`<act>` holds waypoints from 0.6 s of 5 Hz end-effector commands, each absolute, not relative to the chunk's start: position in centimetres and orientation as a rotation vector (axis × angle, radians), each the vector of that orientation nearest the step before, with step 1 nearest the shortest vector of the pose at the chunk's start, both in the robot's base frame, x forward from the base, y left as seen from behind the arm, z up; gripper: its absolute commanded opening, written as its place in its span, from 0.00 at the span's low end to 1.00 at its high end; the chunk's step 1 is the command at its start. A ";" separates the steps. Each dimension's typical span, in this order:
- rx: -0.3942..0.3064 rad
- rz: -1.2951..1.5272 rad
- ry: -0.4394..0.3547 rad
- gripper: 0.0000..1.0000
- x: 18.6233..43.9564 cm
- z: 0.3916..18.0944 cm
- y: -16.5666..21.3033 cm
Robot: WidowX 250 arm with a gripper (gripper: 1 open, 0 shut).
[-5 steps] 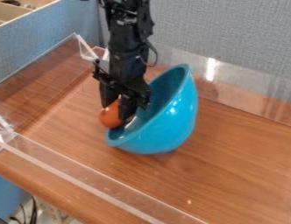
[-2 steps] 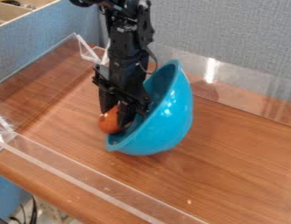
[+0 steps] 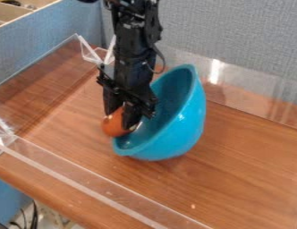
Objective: Remove the mushroom from inside the blue bowl and put it on the table
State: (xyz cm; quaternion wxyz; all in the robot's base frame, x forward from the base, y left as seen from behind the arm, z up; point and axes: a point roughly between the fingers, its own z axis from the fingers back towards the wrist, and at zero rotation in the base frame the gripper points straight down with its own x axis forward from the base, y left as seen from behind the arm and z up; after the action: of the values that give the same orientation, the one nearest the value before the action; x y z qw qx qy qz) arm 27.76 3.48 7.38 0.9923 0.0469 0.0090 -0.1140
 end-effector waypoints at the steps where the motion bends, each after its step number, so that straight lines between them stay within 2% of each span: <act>1: 0.116 -0.244 -0.070 0.00 28.8 10.1 3.1; 3: 0.124 -0.266 -0.072 0.00 28.8 10.4 2.4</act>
State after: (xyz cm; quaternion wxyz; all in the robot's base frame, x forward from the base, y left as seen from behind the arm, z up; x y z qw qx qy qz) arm 27.86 2.64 7.88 0.9898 0.0540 0.0111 -0.1311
